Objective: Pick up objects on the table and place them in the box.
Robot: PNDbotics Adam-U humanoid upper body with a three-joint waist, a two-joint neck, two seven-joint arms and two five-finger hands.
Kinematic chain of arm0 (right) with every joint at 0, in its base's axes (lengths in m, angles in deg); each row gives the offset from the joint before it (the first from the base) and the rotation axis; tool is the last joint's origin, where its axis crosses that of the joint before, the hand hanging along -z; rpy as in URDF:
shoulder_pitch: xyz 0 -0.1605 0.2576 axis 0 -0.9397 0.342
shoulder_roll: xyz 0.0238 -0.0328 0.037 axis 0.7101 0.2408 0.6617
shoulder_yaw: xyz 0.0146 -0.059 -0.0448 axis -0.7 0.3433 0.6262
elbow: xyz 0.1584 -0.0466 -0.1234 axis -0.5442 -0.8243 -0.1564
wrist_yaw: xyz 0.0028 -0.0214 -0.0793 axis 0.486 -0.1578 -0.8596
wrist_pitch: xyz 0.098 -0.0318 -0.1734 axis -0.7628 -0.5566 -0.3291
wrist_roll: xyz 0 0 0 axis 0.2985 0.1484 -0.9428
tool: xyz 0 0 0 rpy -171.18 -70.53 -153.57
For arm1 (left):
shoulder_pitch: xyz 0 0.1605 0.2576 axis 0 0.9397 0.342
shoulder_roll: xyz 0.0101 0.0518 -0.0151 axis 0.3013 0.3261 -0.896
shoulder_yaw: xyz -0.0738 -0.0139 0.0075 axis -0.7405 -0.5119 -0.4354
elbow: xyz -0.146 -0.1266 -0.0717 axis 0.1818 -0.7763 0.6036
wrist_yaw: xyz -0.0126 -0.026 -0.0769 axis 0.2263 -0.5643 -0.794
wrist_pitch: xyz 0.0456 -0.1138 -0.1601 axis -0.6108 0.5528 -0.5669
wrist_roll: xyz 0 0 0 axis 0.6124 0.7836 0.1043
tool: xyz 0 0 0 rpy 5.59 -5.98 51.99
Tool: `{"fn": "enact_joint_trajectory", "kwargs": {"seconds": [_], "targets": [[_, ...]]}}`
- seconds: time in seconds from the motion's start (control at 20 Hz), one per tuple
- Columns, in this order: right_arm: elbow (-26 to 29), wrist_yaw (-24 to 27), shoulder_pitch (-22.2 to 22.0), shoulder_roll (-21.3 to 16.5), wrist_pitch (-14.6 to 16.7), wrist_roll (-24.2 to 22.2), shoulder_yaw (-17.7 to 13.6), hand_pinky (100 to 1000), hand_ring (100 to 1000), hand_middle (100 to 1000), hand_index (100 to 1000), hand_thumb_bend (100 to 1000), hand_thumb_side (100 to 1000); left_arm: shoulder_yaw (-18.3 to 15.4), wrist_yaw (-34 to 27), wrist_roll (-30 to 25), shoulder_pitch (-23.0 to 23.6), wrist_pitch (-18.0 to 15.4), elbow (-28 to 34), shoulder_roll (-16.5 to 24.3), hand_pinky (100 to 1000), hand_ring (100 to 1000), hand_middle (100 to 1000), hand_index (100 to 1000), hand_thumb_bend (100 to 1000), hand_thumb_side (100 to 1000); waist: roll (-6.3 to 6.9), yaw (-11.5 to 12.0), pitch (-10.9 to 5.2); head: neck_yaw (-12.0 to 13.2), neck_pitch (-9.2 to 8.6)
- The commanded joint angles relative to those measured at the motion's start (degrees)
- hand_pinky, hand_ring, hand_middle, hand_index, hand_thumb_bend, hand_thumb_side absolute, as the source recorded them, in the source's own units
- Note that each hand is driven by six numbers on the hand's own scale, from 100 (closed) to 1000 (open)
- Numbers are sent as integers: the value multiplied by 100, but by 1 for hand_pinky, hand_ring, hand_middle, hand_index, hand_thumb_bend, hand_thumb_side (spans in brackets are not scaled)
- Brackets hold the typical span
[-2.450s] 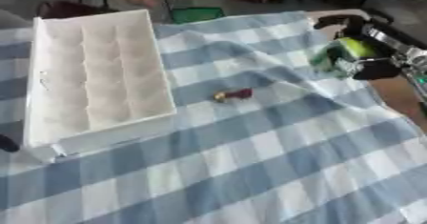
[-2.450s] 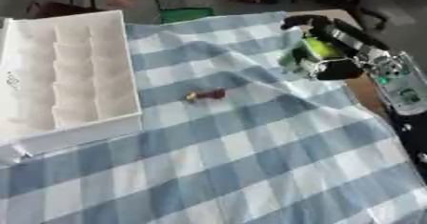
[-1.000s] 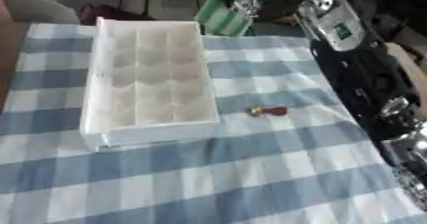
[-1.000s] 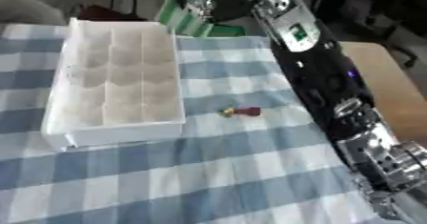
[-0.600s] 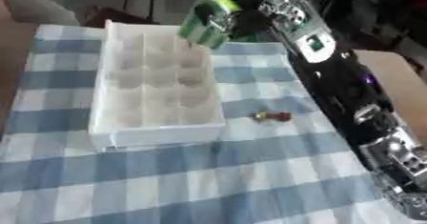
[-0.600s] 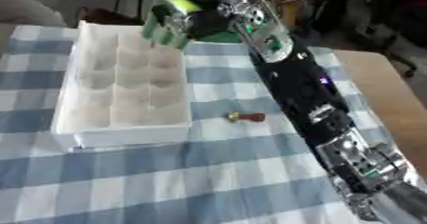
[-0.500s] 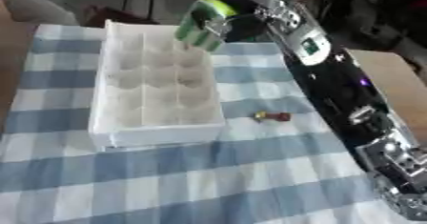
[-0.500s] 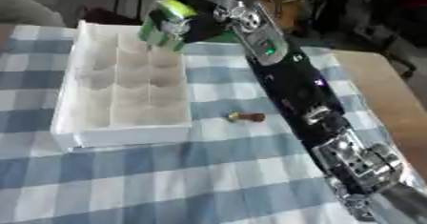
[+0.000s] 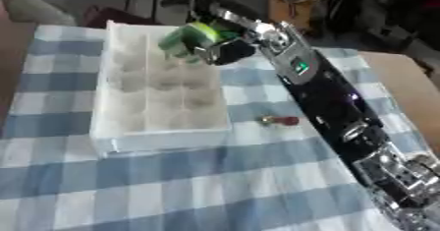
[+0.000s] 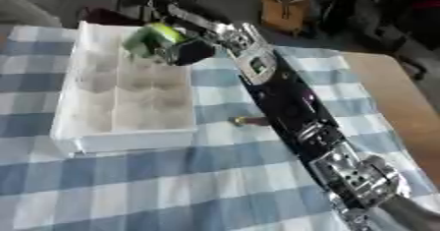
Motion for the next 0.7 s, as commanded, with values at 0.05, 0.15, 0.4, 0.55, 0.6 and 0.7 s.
{"fn": "enact_joint_trajectory", "kwargs": {"seconds": [0.05,0.15,0.4,0.55,0.6,0.7], "targets": [[59,-330,53,-71,1158,-992,9,736,767,975,1000,100,198,-9,9,-21,-39,-13,111,-20,479,1000,982,818,246,721,70,-25,-95,-1,-63],[84,-563,27,-76,1281,-1008,28,900,845,991,1000,100,202,-13,16,-19,-33,-16,111,-22,479,1000,982,819,246,721,78,-41,-95,4,-65],[243,-1085,-2,-84,1453,-903,79,1000,1000,1000,1000,100,271,-17,24,-17,-19,-21,111,-24,479,1000,983,818,245,723,96,-73,-96,8,-67],[431,-1118,-12,-98,1459,-469,14,1000,1000,1000,1000,100,267,-23,27,-14,-8,-25,111,-26,479,1000,982,819,245,723,111,-97,-100,14,-57],[462,-1101,-17,-114,1459,-273,-15,1000,998,1000,1000,100,264,-24,26,-13,-6,-27,111,-25,479,1000,982,819,245,722,113,-101,-101,16,-55],[471,-1135,-24,-134,1447,68,-38,1000,968,1000,1000,100,246,-24,23,-14,-3,-29,111,-24,479,1000,983,819,246,724,117,-108,-103,21,-55]]}}
